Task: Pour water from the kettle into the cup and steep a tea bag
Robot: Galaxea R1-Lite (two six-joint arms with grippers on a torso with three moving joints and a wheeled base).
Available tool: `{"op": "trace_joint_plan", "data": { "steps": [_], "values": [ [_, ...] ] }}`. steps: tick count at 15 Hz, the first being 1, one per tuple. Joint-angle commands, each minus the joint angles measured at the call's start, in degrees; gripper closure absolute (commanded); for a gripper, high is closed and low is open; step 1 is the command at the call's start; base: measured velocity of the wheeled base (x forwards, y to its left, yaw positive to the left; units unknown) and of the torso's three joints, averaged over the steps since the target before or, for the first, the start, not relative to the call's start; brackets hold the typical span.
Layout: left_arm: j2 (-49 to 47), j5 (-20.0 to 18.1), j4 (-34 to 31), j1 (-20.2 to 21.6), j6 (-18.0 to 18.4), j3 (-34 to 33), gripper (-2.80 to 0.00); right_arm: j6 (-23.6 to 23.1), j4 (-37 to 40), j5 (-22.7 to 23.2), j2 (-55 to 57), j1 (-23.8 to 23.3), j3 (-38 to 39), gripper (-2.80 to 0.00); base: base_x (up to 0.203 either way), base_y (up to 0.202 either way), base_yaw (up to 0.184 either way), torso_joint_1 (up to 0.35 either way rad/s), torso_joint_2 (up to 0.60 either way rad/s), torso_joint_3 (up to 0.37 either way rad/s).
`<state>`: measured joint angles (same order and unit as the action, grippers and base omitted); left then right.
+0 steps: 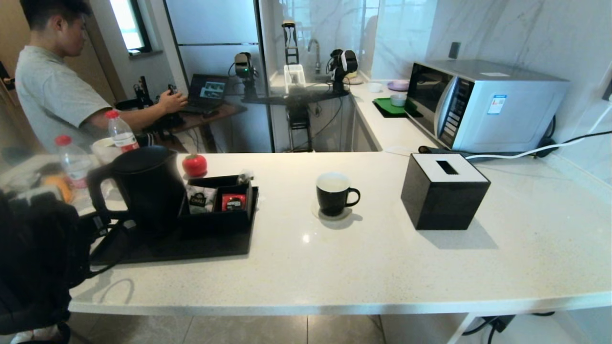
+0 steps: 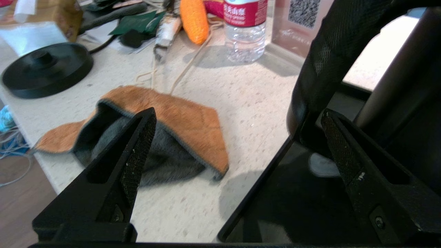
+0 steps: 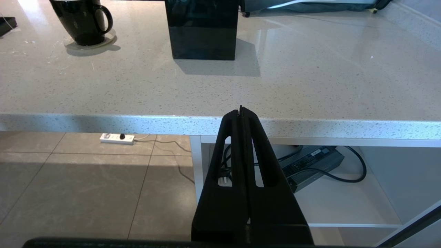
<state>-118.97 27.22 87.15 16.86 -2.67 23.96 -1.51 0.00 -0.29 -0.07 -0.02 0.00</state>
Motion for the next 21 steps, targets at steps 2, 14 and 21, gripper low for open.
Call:
{"op": "trace_joint_plan", "data": {
  "steps": [2,14,21],
  "values": [
    [2.55,1.25,2.8,-1.82,-0.05,-2.73,-2.8,-0.07,0.0,0.03,0.07,-0.06,0.0,0.0,0.0,0.0,0.0,0.0,0.0,0.0],
    [-6.3,1.17,2.8,-2.04,1.95,8.84,-2.8,0.01,0.0,0.03,0.07,-0.02,0.0,0.0,0.0,0.0,0.0,0.0,0.0,0.0],
    [-8.02,0.89,2.8,-0.91,2.5,13.84,-2.8,0.02,0.0,0.03,0.07,-0.06,0.0,0.0,0.0,0.0,0.0,0.0,0.0,0.0]
  ]
}}
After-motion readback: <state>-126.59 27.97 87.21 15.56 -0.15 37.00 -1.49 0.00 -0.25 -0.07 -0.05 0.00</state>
